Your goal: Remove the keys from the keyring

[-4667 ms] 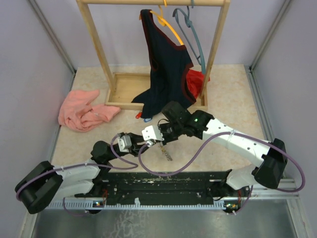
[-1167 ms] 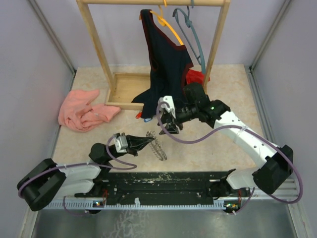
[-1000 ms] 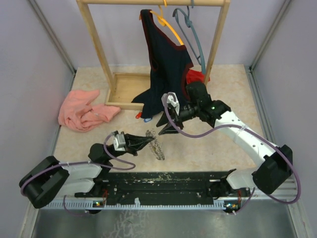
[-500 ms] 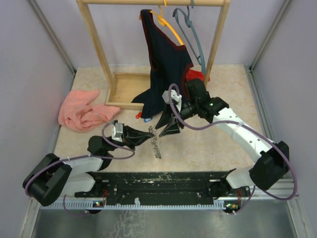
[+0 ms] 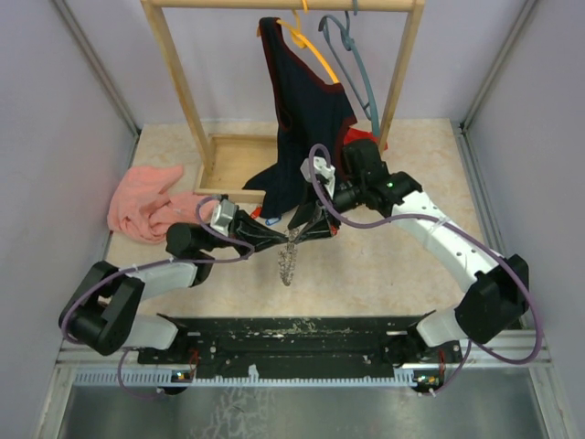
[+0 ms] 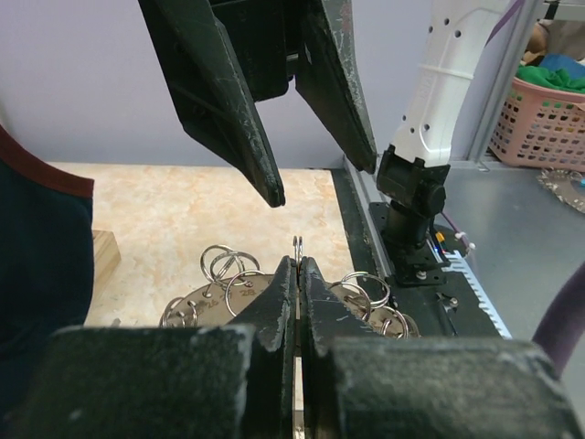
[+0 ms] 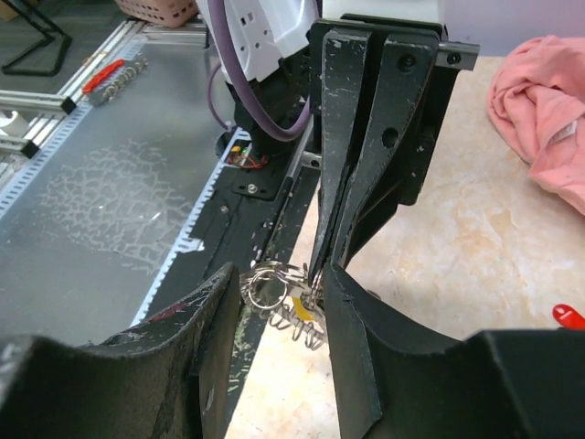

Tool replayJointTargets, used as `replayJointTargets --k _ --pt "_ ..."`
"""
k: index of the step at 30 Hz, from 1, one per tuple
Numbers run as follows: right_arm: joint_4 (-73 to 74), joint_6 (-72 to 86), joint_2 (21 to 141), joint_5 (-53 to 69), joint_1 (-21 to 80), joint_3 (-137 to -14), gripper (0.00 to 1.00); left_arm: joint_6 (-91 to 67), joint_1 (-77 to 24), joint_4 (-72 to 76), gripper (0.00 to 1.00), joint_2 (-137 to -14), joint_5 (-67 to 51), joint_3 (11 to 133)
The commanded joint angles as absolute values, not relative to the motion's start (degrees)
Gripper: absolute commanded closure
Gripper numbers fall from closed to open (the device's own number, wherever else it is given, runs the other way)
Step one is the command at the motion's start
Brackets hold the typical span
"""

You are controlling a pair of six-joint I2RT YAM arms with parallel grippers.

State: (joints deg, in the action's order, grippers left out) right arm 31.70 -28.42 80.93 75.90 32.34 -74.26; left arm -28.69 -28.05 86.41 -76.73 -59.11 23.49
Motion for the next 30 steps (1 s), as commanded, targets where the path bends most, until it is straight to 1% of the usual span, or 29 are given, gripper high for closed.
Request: replayJointTargets --k 1,3,12,17,20,25,27,30 --pt "33.0 -33.5 79.8 73.3 32.0 -75.4 0.58 -31.6 -27.5 102.6 1.0 -79.5 -63.2 27.2" --pt "36.3 -36.7 79.7 72.7 31.5 -76.4 0.57 -32.0 -27.4 102.6 1.0 -80.5 -63.2 28.2" --pt "38.4 -37.4 79.3 74.0 28.5 -76.0 0.59 -32.1 -27.3 102.6 1.0 -81.4 -61.5 28.2" --pt "38.8 -37.7 78.5 74.1 28.3 -75.2 0.6 -32.4 -27.4 102.6 1.0 -80.7 -58.5 27.9" --pt "37.7 -36.4 77.6 73.7 28.3 -74.7 0.6 -35.5 -27.4 102.6 1.0 -79.8 -55.7 27.8" --pt "33.0 -29.8 76.7 73.3 27.8 -73.6 0.61 -38.6 -27.3 102.6 1.0 -77.8 -50.6 26.0" --pt "30.4 -26.8 76.3 74.0 27.0 -72.8 0.63 -38.2 -27.3 102.6 1.0 -76.8 -49.6 24.9" --pt "25.4 -22.3 75.9 75.2 26.3 -70.1 0.7 -37.0 -27.3 102.6 1.0 -75.3 -48.9 23.7"
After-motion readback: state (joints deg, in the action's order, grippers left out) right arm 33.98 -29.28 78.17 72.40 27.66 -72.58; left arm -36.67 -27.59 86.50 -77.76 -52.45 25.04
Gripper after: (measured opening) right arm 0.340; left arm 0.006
